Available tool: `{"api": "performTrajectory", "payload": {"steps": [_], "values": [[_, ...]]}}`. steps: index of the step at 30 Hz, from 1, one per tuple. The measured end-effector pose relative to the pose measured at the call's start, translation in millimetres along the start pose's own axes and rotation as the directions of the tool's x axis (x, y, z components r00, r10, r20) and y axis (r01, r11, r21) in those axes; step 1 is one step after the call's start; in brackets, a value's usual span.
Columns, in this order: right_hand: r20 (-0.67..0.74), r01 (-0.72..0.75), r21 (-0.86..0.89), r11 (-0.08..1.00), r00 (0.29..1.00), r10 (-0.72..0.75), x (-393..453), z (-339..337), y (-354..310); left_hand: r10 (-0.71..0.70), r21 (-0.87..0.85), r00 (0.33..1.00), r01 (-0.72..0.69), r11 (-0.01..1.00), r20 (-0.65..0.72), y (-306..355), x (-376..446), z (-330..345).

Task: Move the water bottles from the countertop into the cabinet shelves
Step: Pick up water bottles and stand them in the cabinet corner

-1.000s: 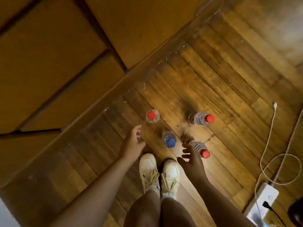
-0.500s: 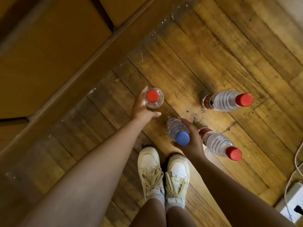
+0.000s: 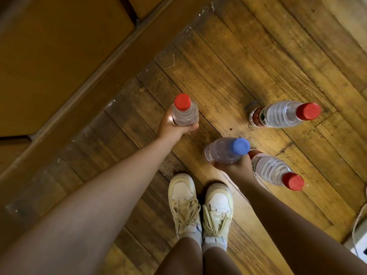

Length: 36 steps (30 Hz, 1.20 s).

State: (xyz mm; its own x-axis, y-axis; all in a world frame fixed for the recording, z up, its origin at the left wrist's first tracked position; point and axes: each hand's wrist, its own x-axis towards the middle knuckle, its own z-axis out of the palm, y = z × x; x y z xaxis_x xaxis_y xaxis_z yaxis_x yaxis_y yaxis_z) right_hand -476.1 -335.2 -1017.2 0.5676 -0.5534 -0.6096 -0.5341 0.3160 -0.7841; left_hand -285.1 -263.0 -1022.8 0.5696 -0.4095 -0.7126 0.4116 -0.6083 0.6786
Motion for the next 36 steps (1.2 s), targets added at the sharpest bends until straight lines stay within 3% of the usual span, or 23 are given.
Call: {"api": "performTrajectory", "payload": {"steps": [4, 8, 15, 20, 24, 31, 36], "values": [[0.075, -0.093, 0.174, 0.98, 0.994, 0.081, -27, -15, -31, -0.015, 0.048, 0.998, 0.012, 0.999, 0.057, 7, -31, -22], [0.195, -0.164, 0.179, 0.97, 0.972, 0.129, -69, -29, -79, -0.091, 0.02, 0.986, 0.089, 0.996, 0.143, 21, -85, -46], [0.213, -0.156, 0.193, 0.969, 0.97, 0.114, -153, -49, -183, -0.065, -0.045, 0.98, 0.074, 0.996, 0.188, 85, -218, -82], [0.251, -0.163, 0.208, 0.964, 0.962, 0.108, -217, -63, -273, -0.089, -0.185, 0.991, 0.105, 0.977, 0.096, 148, -322, -110], [0.309, -0.182, 0.307, 0.934, 0.947, 0.083, -270, -64, -350, -0.045, -0.33, 0.999, 0.034, 0.944, -0.026, 210, -401, -127], [0.423, -0.204, 0.325, 0.924, 0.904, 0.051, -338, -39, -465, -0.054, -0.57, 0.984, -0.052, 0.82, -0.168, 286, -508, -157], [0.485, -0.184, 0.29, 0.939, 0.874, 0.021, -366, -1, -521, -0.05, -0.699, 0.946, -0.2, 0.687, -0.319, 312, -557, -195]]}}
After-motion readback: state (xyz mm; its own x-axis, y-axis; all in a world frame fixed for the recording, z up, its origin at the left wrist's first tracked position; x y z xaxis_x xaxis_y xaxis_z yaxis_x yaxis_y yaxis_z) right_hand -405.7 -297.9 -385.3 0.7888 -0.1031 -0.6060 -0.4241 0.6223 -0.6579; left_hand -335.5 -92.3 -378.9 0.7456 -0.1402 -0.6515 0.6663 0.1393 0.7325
